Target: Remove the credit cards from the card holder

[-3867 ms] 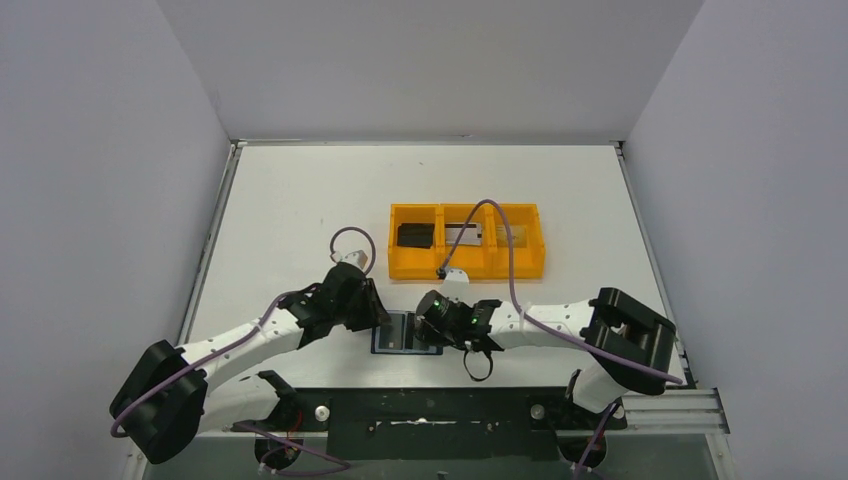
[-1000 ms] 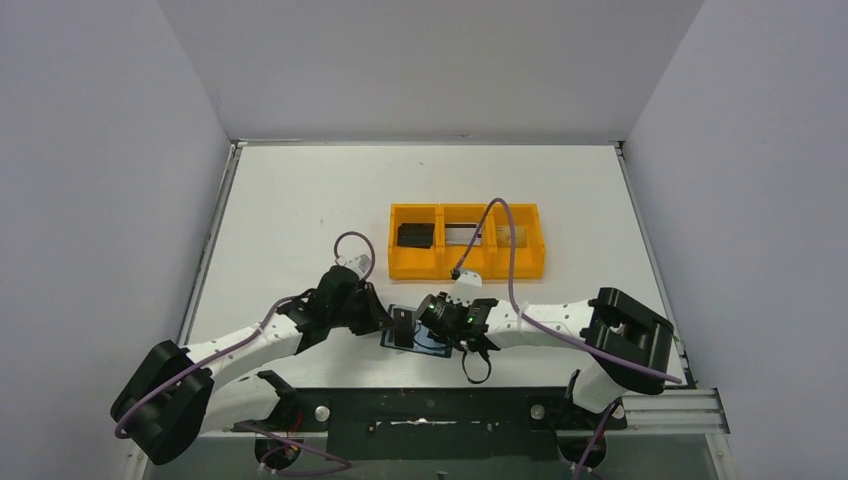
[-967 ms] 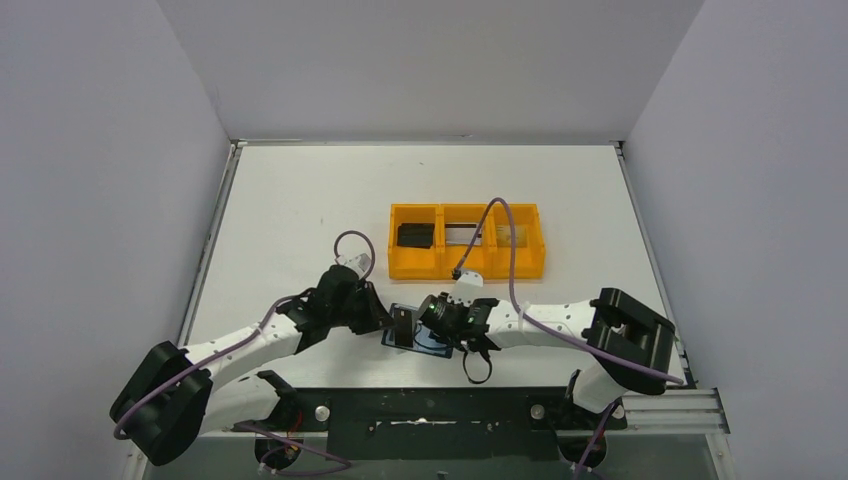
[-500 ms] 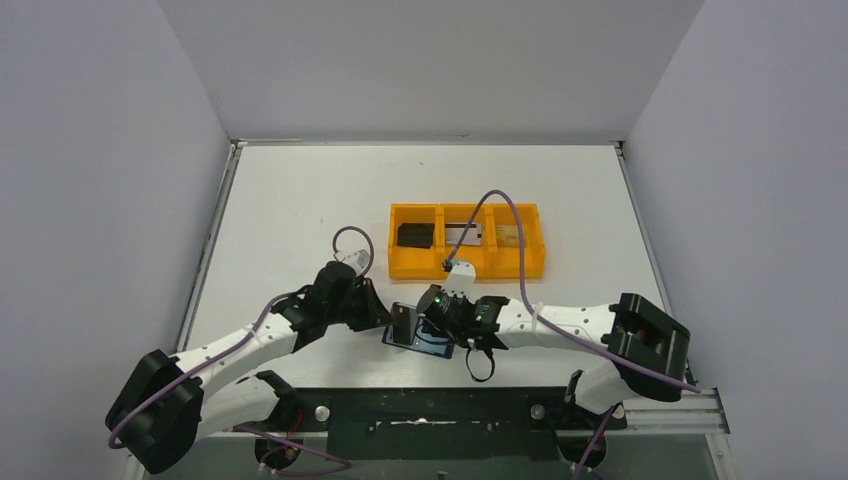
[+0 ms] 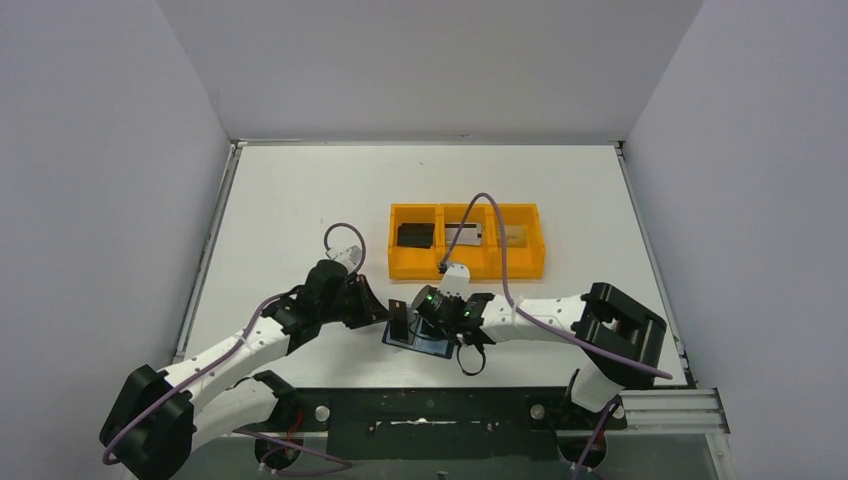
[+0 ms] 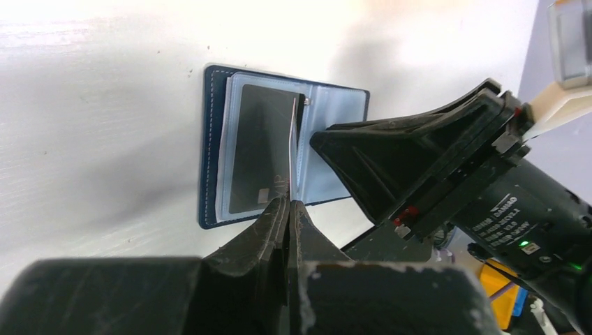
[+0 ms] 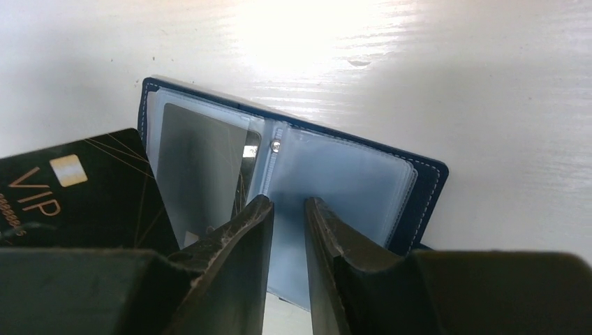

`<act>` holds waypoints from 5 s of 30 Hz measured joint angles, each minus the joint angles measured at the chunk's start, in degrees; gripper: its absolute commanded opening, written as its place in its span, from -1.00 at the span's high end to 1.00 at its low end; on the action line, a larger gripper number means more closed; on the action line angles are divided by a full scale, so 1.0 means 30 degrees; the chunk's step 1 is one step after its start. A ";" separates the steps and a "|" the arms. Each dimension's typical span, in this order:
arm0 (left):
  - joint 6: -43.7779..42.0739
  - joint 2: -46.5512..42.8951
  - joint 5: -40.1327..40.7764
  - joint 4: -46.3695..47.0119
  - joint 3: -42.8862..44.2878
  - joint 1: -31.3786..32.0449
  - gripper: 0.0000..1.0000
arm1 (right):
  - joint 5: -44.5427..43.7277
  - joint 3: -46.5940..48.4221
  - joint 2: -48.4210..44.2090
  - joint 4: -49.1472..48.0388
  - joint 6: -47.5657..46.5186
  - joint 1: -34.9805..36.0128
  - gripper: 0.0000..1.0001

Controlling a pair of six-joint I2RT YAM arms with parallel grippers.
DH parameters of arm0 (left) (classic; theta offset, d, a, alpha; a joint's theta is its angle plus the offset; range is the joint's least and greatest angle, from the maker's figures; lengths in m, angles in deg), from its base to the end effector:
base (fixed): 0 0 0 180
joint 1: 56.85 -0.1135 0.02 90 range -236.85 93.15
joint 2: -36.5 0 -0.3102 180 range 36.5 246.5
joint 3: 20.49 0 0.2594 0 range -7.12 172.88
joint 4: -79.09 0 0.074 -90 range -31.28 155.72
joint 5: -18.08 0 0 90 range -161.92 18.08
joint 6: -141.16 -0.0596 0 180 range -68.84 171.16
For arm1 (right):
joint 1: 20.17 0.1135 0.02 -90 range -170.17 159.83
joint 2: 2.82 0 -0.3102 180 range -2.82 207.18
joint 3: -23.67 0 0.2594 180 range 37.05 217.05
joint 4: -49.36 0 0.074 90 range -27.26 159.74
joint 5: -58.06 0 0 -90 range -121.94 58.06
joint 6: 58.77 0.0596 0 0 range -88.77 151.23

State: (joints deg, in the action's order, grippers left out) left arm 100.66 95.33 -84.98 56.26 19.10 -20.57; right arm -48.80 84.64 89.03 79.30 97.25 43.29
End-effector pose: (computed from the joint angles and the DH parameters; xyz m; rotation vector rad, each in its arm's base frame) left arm 0.1552 -0.1306 0.2050 -0.1617 2.5024 -0.9677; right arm 0.1569 0.2755 0.1760 0.1600 2.6244 0.4523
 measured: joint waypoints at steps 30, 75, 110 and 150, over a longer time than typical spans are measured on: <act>0.0226 -0.6353 0.0160 0.1246 0.0342 -0.0787 1.00 | 0.1246 -0.7788 -1.1322 -0.8801 -0.2259 -0.1858 -0.71; 0.1209 -0.6033 -0.3228 0.5311 -0.0707 -0.0998 0.68 | 1.3959 -0.7759 -0.8284 -2.0254 -0.2331 -0.5770 1.00; -0.6331 -0.5712 0.6608 -0.6040 0.5581 -0.1537 -0.84 | 0.7380 -0.5093 -0.9289 -1.0542 -0.7781 -0.4634 1.00; -0.7752 -0.8000 1.0834 -0.5938 0.3665 -0.4626 -0.87 | 0.3738 0.8131 0.2310 -0.3315 -3.5314 -0.4218 1.00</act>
State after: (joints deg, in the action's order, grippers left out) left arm 77.40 71.33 -52.48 38.45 30.09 -34.45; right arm -37.59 109.03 95.96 69.35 -8.69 30.64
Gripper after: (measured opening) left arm 0.935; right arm 0.035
